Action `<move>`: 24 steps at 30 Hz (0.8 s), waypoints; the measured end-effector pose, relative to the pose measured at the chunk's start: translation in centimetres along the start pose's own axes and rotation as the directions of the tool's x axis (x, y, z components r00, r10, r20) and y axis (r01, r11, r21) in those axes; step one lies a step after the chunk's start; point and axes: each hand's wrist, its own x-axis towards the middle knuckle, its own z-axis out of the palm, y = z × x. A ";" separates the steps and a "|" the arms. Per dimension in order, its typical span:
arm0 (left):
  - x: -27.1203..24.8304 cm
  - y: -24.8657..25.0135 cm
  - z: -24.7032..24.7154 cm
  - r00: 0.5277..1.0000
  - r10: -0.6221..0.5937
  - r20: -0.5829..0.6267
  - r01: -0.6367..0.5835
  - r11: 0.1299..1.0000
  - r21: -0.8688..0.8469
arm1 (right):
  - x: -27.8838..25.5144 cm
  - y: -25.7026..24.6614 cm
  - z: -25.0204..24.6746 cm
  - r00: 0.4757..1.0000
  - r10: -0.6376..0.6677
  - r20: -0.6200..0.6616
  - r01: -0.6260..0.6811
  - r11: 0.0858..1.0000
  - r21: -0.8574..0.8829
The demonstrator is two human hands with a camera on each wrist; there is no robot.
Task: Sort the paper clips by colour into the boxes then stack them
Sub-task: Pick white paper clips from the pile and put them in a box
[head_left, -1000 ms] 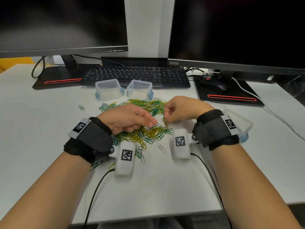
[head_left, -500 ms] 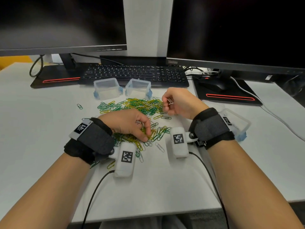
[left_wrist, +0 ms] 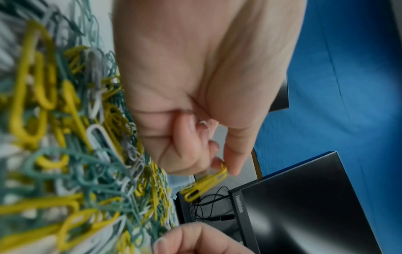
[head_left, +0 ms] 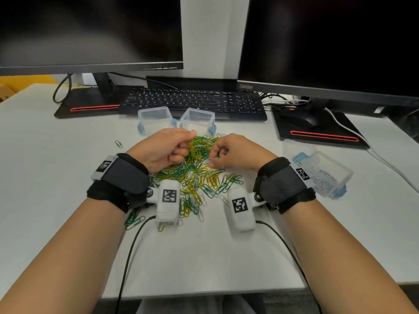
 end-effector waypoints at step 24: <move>0.3 -0.1 0.3 0.995 0.047 -0.092 -0.055 0.995 -0.083 | 0.5 0.8 -0.8 0.995 0.023 0.096 -0.049 0.958 0.282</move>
